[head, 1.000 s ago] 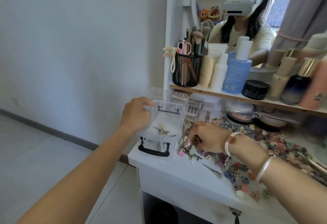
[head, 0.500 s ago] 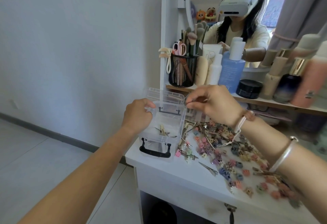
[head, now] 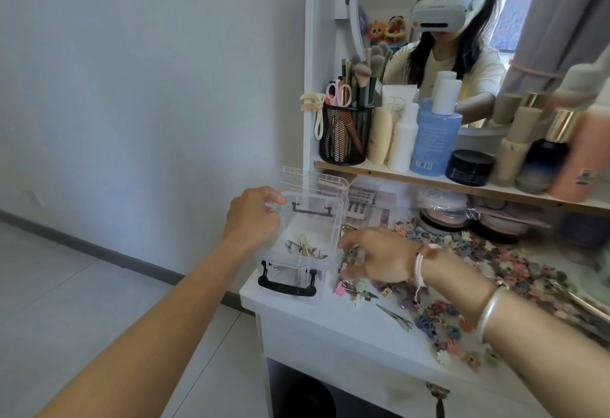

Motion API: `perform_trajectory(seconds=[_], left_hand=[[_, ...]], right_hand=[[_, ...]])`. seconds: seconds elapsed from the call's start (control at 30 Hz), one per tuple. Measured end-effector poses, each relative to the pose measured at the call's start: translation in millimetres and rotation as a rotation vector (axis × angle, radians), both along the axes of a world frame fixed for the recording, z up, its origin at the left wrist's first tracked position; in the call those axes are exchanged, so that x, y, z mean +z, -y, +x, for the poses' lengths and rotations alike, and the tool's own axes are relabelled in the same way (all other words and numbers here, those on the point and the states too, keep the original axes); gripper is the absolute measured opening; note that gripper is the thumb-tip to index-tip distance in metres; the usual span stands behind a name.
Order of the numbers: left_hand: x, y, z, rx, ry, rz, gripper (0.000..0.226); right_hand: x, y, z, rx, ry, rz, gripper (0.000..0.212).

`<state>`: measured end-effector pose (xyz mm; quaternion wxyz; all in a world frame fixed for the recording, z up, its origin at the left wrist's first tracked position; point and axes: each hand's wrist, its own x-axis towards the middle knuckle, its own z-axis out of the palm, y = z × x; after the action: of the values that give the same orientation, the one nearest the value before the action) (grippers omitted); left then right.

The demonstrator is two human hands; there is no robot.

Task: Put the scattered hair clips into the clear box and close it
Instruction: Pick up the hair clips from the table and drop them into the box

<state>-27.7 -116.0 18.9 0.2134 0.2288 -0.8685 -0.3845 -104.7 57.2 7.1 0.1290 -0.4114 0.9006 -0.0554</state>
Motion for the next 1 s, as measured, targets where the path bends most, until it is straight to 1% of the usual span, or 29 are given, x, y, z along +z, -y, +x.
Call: perform_trajectory(seconds=[0.03,0.07,0.2,0.4,0.57,0.73,0.8,0.9,1.0], left_hand=[[0,0,0,0.001,0.001,-0.002,0.033],[0,0,0,0.003,0.002,-0.004,0.034],[-1,0,1,0.003,0.003,0.001,0.036],[-1,-1,1,-0.003,0.002,0.004,0.036],[-1,-2,2,-0.006,0.006,0.003,0.035],[-1,-3,3,-0.003,0.007,0.002,0.034],[0,-4,3,-0.002,0.008,-0.001,0.035],[0,-6,4,-0.003,0.013,-0.005,0.035],[0,-6,3,-0.007,0.016,-0.011,0.035]], right_hand=[[-4,3,1,0.003,0.035,0.027,0.053],[-7,6,2,0.013,0.049,0.027,0.053],[-8,10,-1,0.061,0.011,0.055,0.034],[-7,7,-8,0.071,-0.025,0.043,0.020],[-7,6,-7,0.079,-0.067,0.040,0.018],[-7,6,-7,0.097,-0.122,0.122,0.034],[-10,8,-8,0.117,-0.157,0.141,0.032],[-10,6,-8,0.122,-0.169,0.108,0.025],[0,-3,-9,0.105,-0.187,-0.002,0.023]])
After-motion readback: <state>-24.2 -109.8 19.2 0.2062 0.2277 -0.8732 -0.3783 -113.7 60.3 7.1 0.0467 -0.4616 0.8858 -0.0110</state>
